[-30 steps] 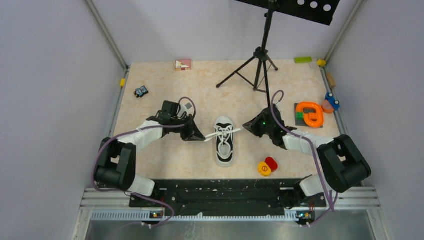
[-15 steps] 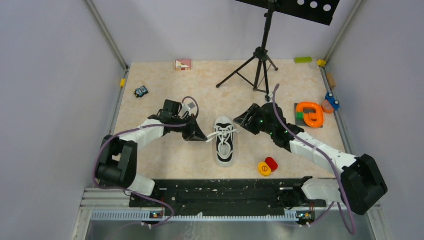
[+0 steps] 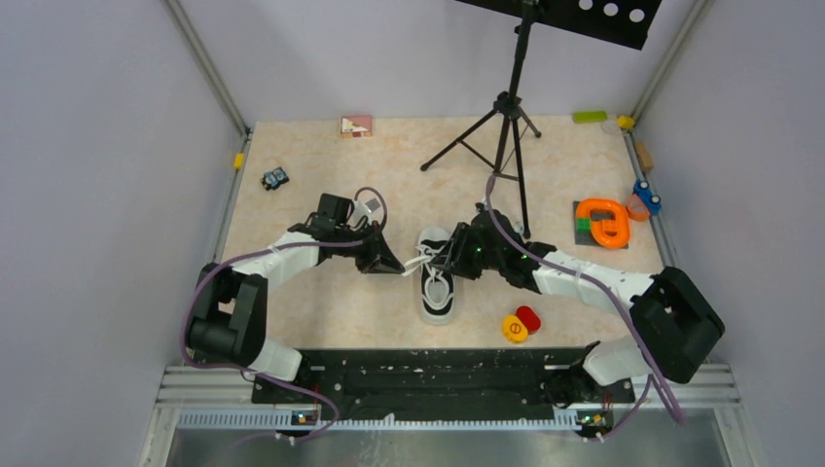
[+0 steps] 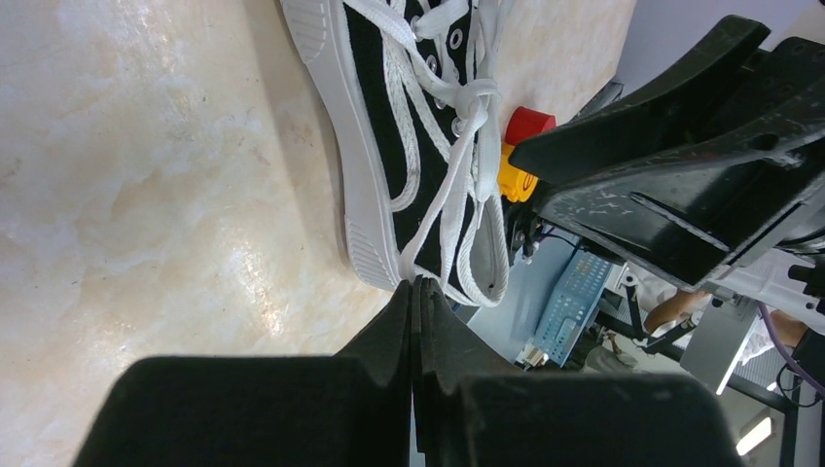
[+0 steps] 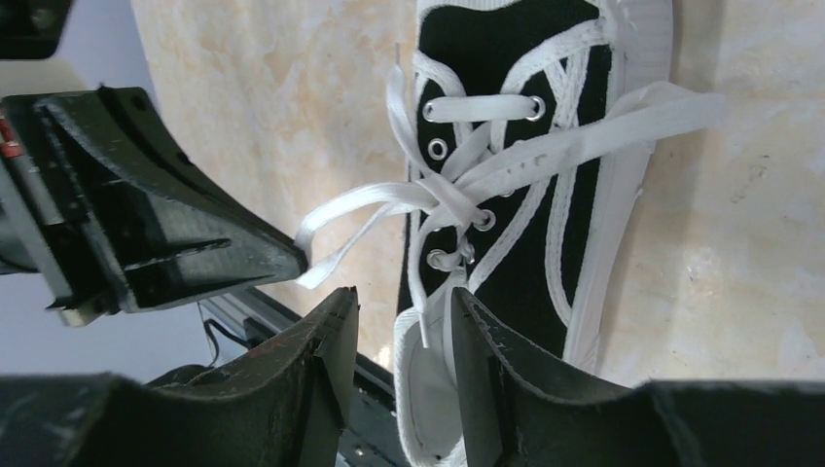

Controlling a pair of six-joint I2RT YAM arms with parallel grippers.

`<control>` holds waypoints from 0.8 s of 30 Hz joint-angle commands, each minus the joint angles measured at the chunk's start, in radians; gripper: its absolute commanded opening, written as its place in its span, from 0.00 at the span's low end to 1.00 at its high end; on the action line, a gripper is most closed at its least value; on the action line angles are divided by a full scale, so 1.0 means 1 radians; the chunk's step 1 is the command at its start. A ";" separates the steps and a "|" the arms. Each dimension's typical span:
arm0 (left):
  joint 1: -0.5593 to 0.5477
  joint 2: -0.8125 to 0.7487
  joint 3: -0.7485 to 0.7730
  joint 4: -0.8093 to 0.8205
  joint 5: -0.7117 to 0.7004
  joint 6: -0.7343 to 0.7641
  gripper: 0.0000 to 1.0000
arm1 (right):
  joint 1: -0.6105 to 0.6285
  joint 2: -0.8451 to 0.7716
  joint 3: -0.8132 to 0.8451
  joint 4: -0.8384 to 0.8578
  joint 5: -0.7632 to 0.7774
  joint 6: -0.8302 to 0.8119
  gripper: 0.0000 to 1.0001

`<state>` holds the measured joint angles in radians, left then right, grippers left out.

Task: Tie the shoes
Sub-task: Tie the shoelace on the shoe.

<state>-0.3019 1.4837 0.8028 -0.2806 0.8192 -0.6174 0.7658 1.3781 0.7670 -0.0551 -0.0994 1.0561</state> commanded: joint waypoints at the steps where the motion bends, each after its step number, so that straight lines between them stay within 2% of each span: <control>1: -0.003 -0.010 0.028 0.031 0.024 0.008 0.00 | 0.022 0.046 0.056 0.021 -0.015 -0.008 0.41; 5: -0.003 -0.013 0.027 0.031 0.020 0.010 0.00 | 0.028 0.072 0.060 0.047 -0.027 -0.006 0.39; 8: -0.003 -0.013 0.025 0.031 0.020 0.011 0.00 | 0.030 0.089 0.069 0.046 -0.030 -0.009 0.34; 10: -0.003 -0.017 0.022 0.029 0.018 0.012 0.00 | 0.029 0.094 0.071 0.046 -0.028 -0.007 0.26; 11: -0.003 -0.017 0.022 0.029 0.017 0.013 0.00 | 0.029 0.092 0.071 0.046 -0.026 -0.007 0.15; 12: -0.003 -0.018 0.022 0.028 0.015 0.013 0.00 | 0.029 0.088 0.071 0.047 -0.020 -0.006 0.09; 14: -0.003 -0.019 0.021 0.026 0.013 0.014 0.00 | 0.029 0.070 0.065 0.047 -0.012 -0.004 0.02; 24: -0.003 -0.001 0.040 0.017 0.012 0.023 0.00 | 0.045 -0.008 0.103 0.008 -0.052 -0.040 0.00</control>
<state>-0.3019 1.4837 0.8036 -0.2810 0.8192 -0.6163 0.7845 1.4193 0.7990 -0.0544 -0.1280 1.0447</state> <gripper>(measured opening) 0.005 0.009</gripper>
